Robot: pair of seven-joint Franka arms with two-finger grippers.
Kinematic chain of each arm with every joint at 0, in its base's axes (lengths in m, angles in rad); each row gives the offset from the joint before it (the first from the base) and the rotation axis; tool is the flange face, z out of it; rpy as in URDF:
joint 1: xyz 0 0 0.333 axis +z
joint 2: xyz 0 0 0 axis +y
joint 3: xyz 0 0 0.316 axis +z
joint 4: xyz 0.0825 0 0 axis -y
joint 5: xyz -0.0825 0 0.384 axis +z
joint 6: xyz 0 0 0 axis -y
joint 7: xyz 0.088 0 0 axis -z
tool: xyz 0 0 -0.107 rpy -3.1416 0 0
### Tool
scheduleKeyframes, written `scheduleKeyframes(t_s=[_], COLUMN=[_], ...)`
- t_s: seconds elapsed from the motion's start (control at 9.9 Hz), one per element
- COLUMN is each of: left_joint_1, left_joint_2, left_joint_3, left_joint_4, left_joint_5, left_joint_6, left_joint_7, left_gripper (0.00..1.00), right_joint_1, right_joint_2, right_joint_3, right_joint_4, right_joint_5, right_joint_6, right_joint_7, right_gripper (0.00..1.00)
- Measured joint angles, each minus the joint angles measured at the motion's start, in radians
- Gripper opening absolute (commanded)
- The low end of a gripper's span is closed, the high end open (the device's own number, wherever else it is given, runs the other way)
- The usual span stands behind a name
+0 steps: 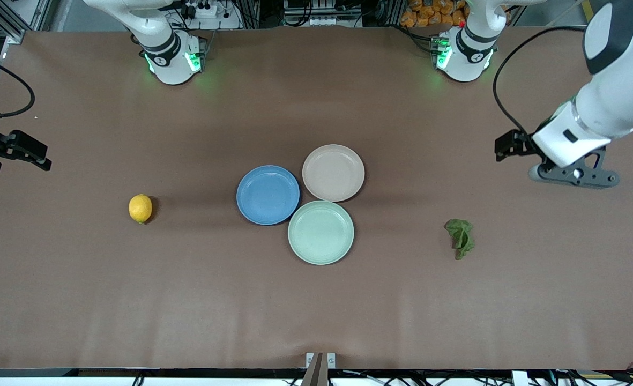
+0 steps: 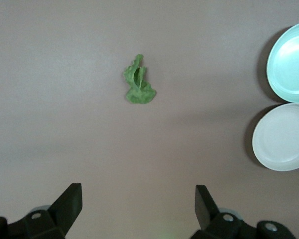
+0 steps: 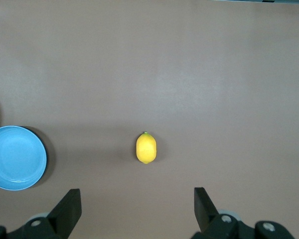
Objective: Place lemon and lettuce in plates
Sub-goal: 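Move the left gripper to the lettuce while the right gripper reaches the lemon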
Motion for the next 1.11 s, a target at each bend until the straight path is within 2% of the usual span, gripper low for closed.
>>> scheduleKeyframes(t_s=[1.11], left_joint_1=[0.032], left_joint_2=[0.225], left_joint_3=[0.002], left_joint_4=[0.031], left_joint_5=[0.009], left_joint_6=[0.21], left_joint_7=[0.004], left_gripper=[1.0], right_joint_1=[-0.012], right_joint_2=[0.017], right_joint_3=[-0.004], right_joint_4=[-0.008], right_joint_5=[0.0], right_joint_6=[-0.021], right_joint_7=[-0.003], right_gripper=[1.0])
